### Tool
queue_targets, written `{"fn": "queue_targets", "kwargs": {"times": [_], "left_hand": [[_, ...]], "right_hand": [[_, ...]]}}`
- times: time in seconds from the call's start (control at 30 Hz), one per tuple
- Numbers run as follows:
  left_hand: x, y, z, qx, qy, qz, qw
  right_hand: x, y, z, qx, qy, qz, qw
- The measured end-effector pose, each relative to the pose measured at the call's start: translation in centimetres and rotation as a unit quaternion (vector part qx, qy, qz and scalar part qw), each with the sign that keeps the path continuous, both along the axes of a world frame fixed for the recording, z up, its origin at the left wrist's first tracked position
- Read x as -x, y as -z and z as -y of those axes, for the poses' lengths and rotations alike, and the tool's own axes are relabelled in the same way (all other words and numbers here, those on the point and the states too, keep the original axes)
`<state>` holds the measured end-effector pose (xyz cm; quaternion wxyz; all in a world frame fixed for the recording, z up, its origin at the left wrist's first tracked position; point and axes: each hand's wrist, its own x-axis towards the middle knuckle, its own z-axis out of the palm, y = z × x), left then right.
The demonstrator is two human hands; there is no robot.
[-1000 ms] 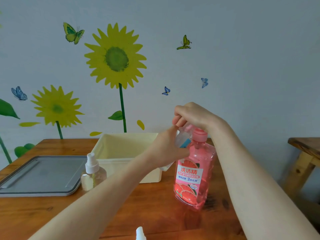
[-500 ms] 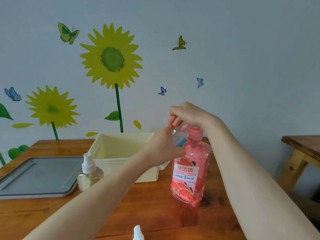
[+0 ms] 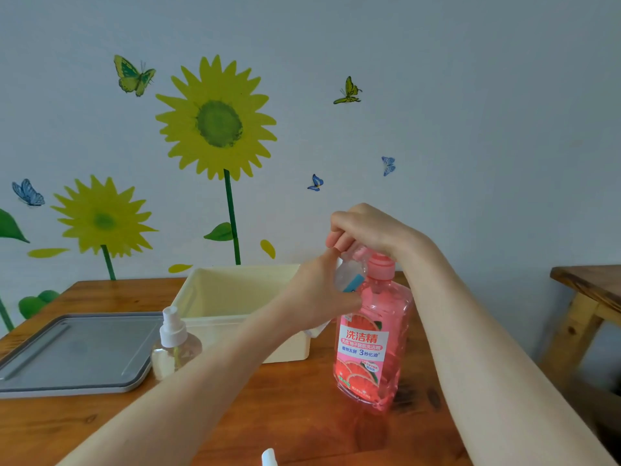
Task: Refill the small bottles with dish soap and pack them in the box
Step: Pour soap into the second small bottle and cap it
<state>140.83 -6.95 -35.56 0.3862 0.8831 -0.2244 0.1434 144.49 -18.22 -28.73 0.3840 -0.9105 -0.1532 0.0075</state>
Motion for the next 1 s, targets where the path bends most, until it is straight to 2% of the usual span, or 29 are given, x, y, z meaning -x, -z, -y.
{"fn": "queue_targets", "kwargs": {"times": [0.13,0.37,0.57,0.83,1.0], "left_hand": [[0.1,-1.2,-0.4,-0.003,0.013,-0.004,1.0],[-0.2,0.4,0.0,0.015,0.007,-0.013,1.0],[0.1,-0.9,-0.3,0.004,0.021,-0.024,0.999],[0.0,0.4,0.1,0.029,0.007,-0.021,0.999],[0.6,-0.9,-0.3,0.009,0.017,-0.026,0.999]], "right_hand": [[0.3,-1.1,-0.2,0.029,-0.009,-0.002,1.0],[-0.3,0.2,0.3,-0.038,-0.006,0.0,0.999],[0.2,-0.9,-0.3,0.042,-0.001,-0.014,0.999],[0.3,0.2,0.0,0.026,0.006,0.031,0.999],[0.8,-1.0,-0.4,0.044,-0.004,0.002,0.999]]}}
